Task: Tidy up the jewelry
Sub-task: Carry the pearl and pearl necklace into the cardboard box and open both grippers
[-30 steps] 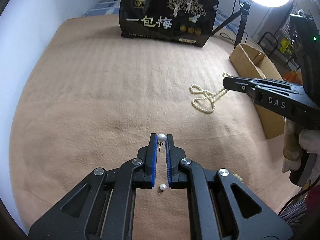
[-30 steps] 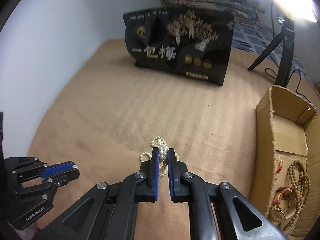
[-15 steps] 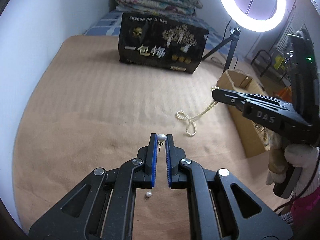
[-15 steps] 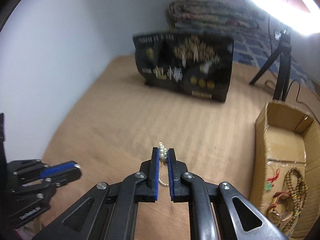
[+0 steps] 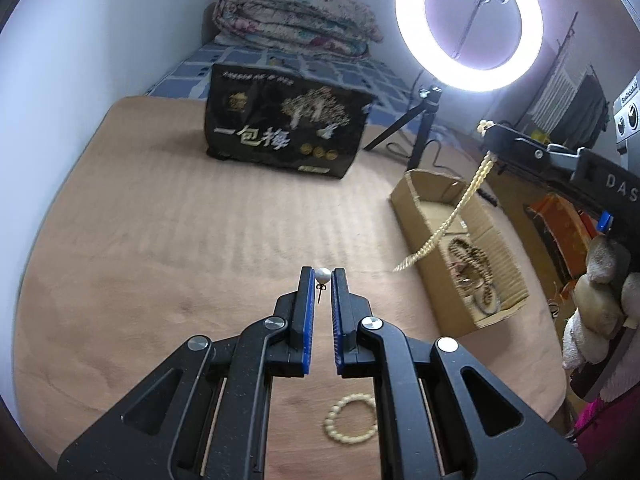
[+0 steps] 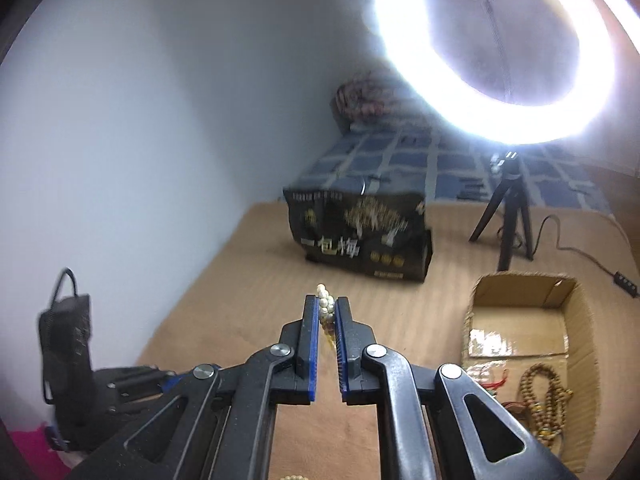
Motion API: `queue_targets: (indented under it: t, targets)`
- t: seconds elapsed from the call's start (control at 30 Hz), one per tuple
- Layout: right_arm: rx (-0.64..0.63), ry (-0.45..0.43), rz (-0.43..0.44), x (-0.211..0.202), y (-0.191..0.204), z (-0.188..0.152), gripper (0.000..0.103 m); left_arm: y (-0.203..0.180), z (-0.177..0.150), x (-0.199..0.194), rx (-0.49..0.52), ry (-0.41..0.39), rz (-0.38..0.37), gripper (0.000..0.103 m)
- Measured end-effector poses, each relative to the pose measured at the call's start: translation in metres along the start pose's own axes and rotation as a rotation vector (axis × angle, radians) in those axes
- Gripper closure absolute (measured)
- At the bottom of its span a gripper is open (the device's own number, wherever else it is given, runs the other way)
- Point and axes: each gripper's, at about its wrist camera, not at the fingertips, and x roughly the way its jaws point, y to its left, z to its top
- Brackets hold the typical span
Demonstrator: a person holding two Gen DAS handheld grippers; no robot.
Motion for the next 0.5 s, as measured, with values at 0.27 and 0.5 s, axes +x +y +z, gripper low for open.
queue_targets:
  t: [0.27,0.5]
  targets:
    - [0.028,-0.055,-0.046,-0.041,-0.028,0.004,0.098,-0.048,0.007,0.002,0.038,-0.026,-0.073,0.097]
    - [0.057,-0.072,-0.127,-0.063,-0.066,0.001,0.098,-0.093,0.008,0.019,0.089,-0.013,-0.124,0.097]
